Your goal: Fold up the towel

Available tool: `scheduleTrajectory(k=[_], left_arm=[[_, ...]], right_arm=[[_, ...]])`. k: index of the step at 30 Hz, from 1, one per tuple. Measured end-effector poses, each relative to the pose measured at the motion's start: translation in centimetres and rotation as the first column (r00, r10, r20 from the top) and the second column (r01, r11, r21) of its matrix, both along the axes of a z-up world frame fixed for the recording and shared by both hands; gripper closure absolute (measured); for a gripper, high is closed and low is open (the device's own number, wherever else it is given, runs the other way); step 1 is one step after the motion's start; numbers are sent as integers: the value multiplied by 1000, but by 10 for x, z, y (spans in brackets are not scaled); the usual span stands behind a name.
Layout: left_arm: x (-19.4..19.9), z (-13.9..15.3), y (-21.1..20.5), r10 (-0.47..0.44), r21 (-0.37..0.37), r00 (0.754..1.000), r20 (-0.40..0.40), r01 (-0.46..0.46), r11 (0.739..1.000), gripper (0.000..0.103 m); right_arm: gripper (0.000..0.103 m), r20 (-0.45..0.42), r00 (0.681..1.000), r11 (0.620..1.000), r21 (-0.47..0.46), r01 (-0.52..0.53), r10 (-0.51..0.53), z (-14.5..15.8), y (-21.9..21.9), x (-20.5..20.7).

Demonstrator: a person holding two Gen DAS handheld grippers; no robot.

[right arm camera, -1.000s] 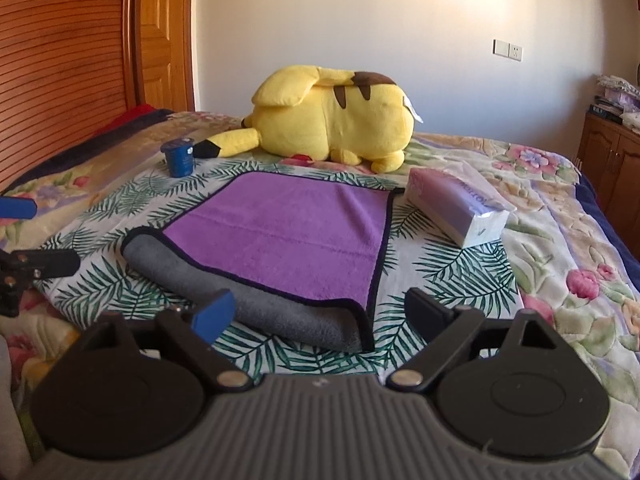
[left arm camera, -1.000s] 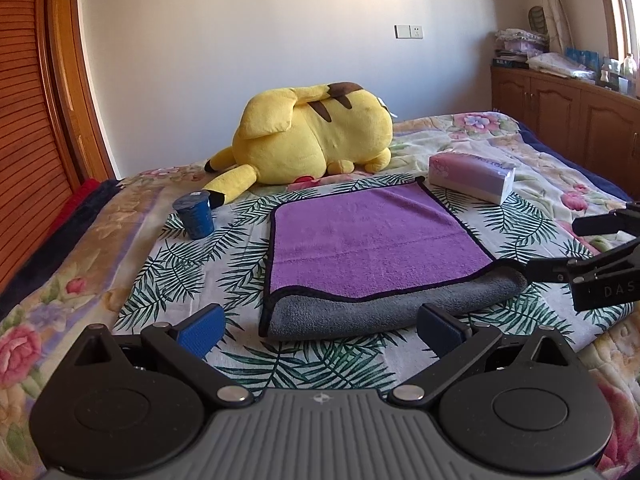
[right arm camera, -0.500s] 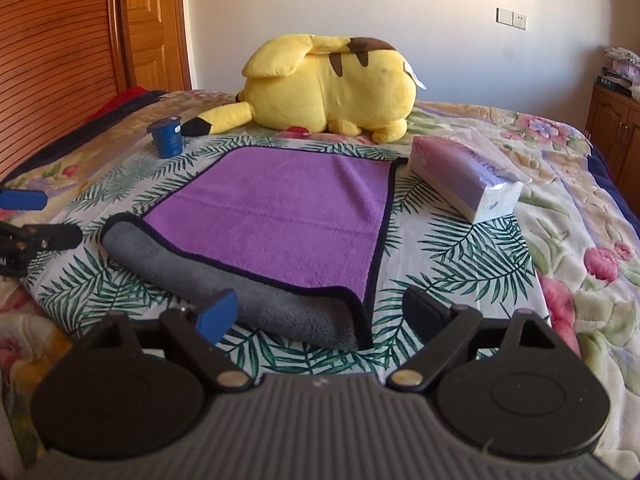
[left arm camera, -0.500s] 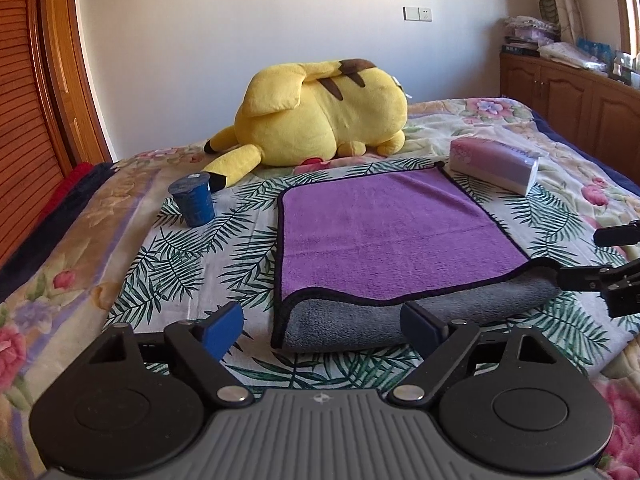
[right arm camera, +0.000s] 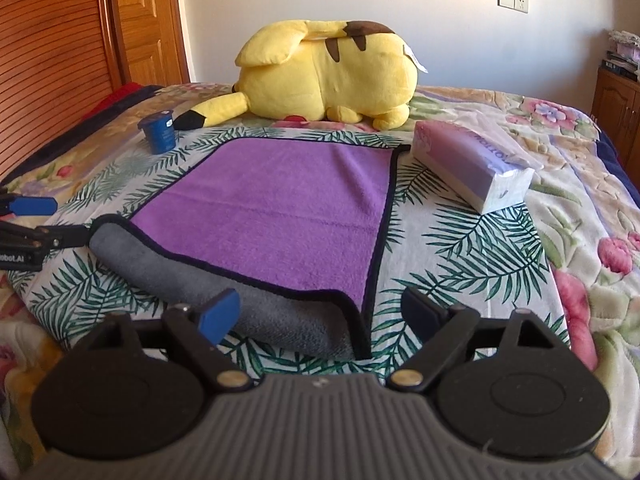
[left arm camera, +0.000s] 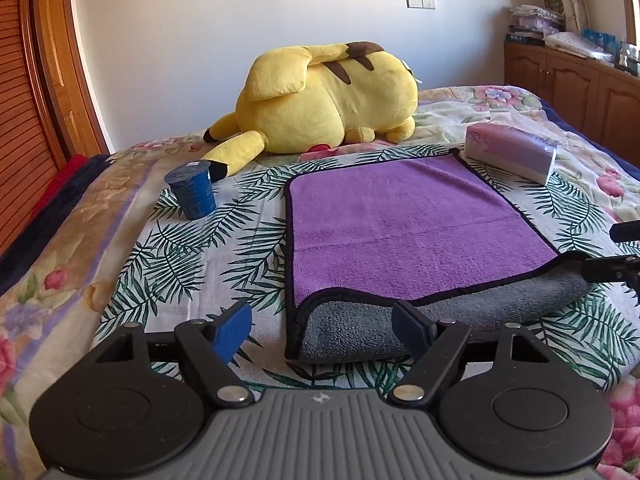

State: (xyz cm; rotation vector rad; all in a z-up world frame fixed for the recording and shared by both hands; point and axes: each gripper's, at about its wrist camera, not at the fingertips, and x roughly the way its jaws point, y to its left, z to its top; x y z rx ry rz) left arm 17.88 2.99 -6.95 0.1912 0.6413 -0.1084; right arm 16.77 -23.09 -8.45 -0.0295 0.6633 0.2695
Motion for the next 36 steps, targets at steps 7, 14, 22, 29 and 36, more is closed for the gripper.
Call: scheduleTrajectory(k=[7,14,22,29,36], left_arm=[[12,-6,4,-9,-26,1000,-16,8,1000,49],[24,-11,10,-17,-65,999,-35,15,998,53],[34,-21,16,-22,-75,998,-65,17,997,65],[38,-26,19,-38,-104,995,-93,29,994,78],[38,-33,16,-44,-91,992,-122,33,995,81]], right_arm=[[20,-16,1000,1000,7,-14,15,-3,0,3],[23,-33,999,1000,-1,-19,19,-7,1,9],[25,-53,998,1000,-3,-22,21,-13,1,15],[28,-64,998,1000,5,-22,22,-16,-2,19],[29,-79,997,1000,16,-14,15,-18,-5,22]])
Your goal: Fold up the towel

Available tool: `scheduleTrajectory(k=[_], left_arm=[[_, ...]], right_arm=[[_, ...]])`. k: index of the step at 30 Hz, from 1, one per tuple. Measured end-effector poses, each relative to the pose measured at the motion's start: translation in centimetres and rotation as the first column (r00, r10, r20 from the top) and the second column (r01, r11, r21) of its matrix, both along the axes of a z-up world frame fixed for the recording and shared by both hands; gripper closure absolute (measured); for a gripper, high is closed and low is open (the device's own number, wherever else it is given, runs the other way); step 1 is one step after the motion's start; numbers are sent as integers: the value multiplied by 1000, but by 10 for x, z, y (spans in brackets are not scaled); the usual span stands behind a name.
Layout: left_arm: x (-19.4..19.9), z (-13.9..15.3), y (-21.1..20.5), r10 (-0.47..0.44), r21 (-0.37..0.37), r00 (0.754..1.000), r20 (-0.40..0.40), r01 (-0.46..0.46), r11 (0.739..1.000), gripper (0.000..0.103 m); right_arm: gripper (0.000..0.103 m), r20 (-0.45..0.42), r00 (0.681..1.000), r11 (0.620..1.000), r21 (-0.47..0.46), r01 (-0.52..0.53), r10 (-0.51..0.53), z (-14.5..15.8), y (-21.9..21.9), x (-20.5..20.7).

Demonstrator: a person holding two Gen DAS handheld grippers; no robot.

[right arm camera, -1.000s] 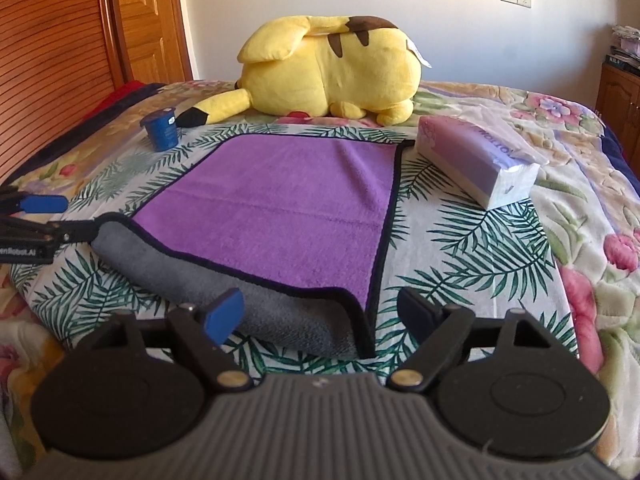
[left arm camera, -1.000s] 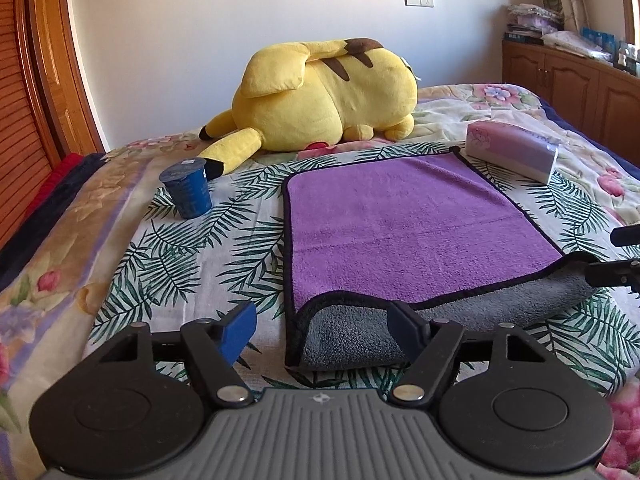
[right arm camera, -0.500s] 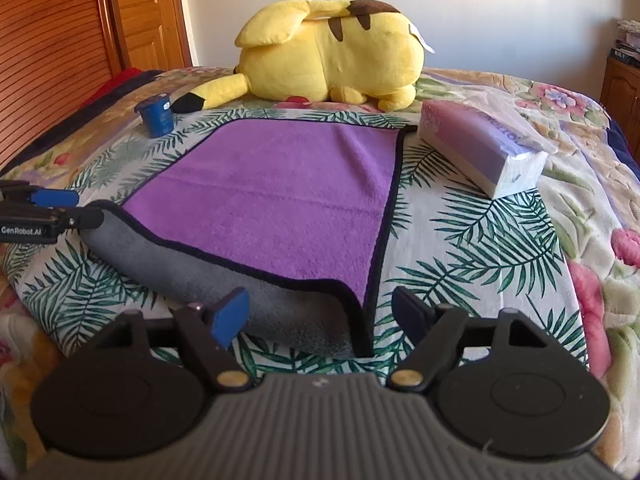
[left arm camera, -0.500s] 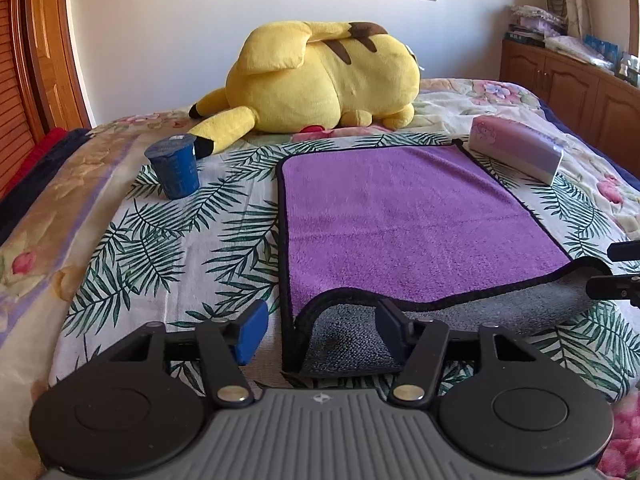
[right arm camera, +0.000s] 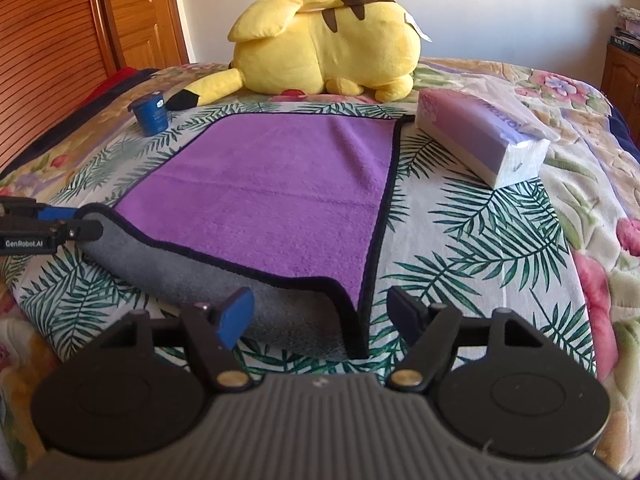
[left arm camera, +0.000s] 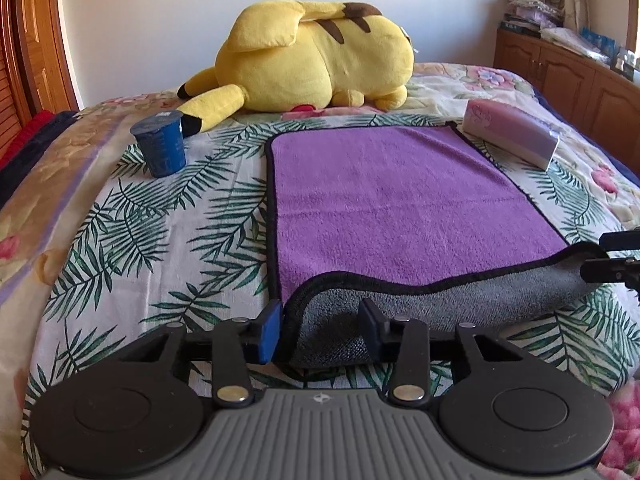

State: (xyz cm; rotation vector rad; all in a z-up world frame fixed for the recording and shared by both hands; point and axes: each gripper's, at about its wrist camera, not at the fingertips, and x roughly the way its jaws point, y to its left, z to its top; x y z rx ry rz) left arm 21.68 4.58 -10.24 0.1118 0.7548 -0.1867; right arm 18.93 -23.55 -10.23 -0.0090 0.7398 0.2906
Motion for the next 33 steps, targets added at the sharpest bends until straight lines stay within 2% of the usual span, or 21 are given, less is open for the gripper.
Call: scheduleTrajectory(k=[5,17,22,24,26,27,30,33], left_arm=[[1,-6,1,1,3,1000,-23,-1,1000,83],[0,-13,1,2,-1,1000,-28,-2,1000,84],[-1,-13,0,0,4,1000,-24,0,1000,85],[-2,-12,0,-8,-5,1000,-20,8,1000,97],[-2,-11,-1,-14,-6,1000,-15,14,1000,103],[-3,-10,-2,-16,-3,1000,-11,16,1000,103],[-4,-9,-2,-17,0,1000,-1,17,1000,103],[-4,-8,-2,-20,-1,1000,3,20,1000,103]], right_arm=[[31,-25,1000,1000,-2,-7,7,-4,0,2],[43,-73,997,1000,24,-12,14,-11,-1,6],[53,-75,997,999,37,-26,28,-12,-2,7],[58,-75,997,999,36,-24,27,-12,-2,8],[66,-73,997,999,29,-14,16,-12,-2,9],[72,-72,997,1000,27,-11,13,-12,-3,9],[80,-69,998,1000,27,-12,14,-11,-3,9],[83,-61,998,1000,23,-19,21,-11,-3,9]])
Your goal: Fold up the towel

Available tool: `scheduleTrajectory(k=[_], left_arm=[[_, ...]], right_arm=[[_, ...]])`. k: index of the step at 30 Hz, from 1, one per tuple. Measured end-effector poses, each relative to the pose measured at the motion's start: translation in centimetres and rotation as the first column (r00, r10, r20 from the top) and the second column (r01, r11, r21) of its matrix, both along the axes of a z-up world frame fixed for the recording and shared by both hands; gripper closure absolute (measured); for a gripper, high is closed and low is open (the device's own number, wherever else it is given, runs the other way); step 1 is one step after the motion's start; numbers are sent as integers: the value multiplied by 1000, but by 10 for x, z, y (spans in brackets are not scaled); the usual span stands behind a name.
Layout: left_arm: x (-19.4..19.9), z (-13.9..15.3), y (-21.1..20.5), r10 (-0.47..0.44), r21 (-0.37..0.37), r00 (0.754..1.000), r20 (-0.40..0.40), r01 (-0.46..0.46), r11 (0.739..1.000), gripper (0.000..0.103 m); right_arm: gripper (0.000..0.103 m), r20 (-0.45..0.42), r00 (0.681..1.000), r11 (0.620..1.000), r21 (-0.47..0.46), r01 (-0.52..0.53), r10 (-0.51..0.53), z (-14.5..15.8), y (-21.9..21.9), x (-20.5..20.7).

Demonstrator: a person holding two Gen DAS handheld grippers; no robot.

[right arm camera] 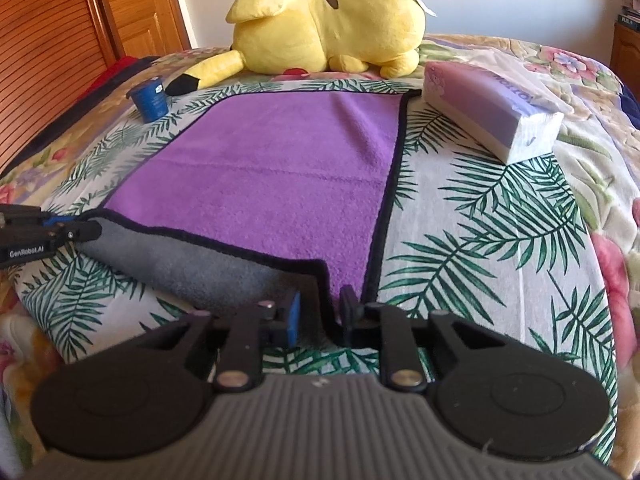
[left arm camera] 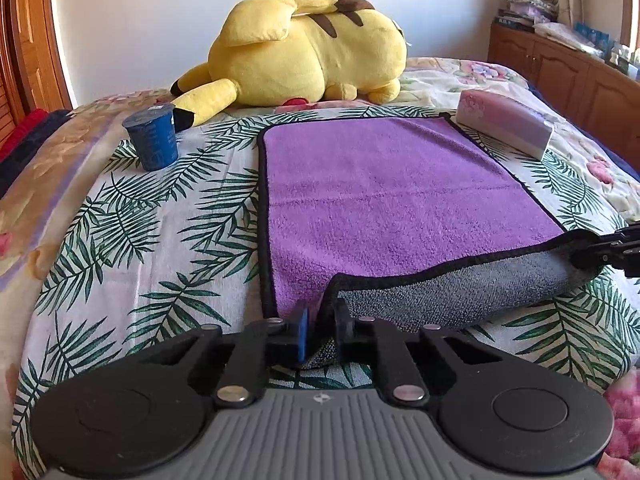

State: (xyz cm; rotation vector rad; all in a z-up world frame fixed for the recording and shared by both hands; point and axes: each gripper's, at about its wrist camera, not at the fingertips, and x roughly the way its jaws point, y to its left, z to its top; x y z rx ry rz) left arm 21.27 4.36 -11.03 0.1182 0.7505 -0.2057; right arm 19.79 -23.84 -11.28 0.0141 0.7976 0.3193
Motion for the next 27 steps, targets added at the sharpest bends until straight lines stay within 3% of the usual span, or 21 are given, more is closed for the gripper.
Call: scheduleTrajectory(k=[2,3,10,27], left_arm=[[0,0,0,-3,1,1000,2,3,1000,103],[0,0,0,-3,2,1000,2,3,1000,103],[-2,3,-1,-12,-2,1000,13,12,1000,103],[-9,30,0,-18,-39,995,95,21,999,103]], right_arm=[[86,5,1000,1000,-2,-5,5,0,0,0],[93,5,1000,1000,-4,-4,4,0,0,0],[98,14,1000,1000,-8,-11,11,1,0,-1],[99,107,994,999,39,10,-14,18,-6,-3]])
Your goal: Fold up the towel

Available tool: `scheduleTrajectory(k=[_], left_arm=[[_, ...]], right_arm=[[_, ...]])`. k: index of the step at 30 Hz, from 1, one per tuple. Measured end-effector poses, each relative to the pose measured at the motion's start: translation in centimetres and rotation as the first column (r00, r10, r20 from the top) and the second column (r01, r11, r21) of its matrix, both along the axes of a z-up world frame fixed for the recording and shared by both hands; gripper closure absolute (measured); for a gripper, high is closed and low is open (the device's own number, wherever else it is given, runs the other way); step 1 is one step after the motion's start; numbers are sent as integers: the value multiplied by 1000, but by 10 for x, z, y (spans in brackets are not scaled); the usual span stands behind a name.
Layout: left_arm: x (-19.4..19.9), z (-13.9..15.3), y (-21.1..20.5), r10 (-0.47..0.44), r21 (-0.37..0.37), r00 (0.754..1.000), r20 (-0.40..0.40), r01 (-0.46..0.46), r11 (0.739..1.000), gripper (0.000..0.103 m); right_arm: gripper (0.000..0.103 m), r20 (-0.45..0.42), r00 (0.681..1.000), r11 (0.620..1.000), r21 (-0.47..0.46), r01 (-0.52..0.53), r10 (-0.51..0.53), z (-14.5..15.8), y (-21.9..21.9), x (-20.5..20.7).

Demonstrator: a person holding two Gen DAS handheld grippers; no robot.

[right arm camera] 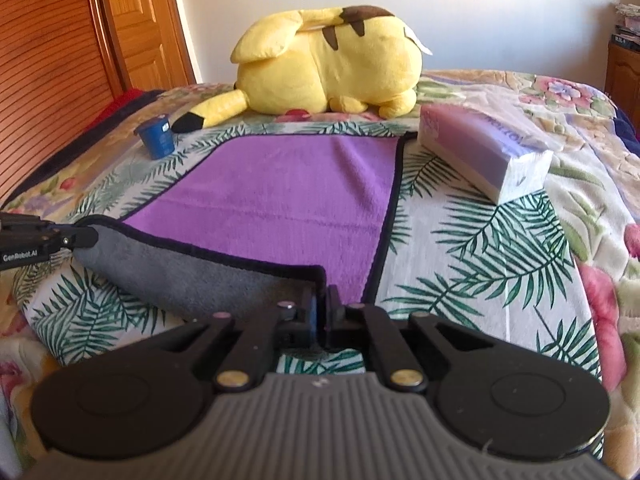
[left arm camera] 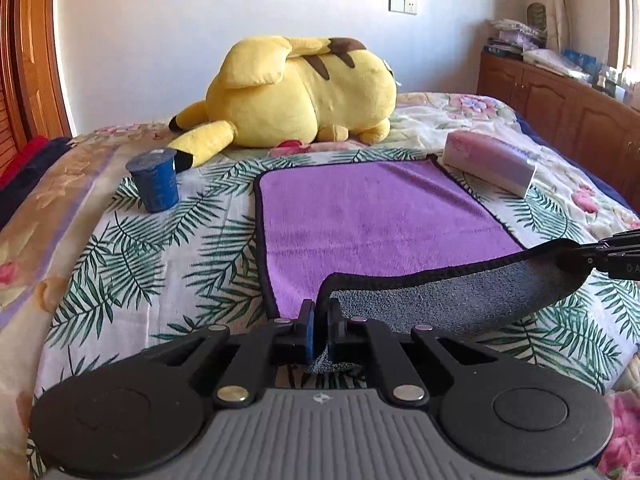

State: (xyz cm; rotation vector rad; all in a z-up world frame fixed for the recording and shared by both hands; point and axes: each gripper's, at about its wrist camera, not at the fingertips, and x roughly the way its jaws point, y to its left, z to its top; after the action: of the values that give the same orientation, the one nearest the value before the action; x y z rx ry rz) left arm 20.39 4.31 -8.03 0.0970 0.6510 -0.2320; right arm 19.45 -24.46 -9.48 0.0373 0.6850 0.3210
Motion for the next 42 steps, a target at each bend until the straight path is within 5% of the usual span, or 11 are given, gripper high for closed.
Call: scheduleTrajectory(k=[42], left_arm=[[10,54,-5,-68,21,987,147,66,998,103]], right_arm=[[99,199,979,998,32,-53,46,44,3,5]])
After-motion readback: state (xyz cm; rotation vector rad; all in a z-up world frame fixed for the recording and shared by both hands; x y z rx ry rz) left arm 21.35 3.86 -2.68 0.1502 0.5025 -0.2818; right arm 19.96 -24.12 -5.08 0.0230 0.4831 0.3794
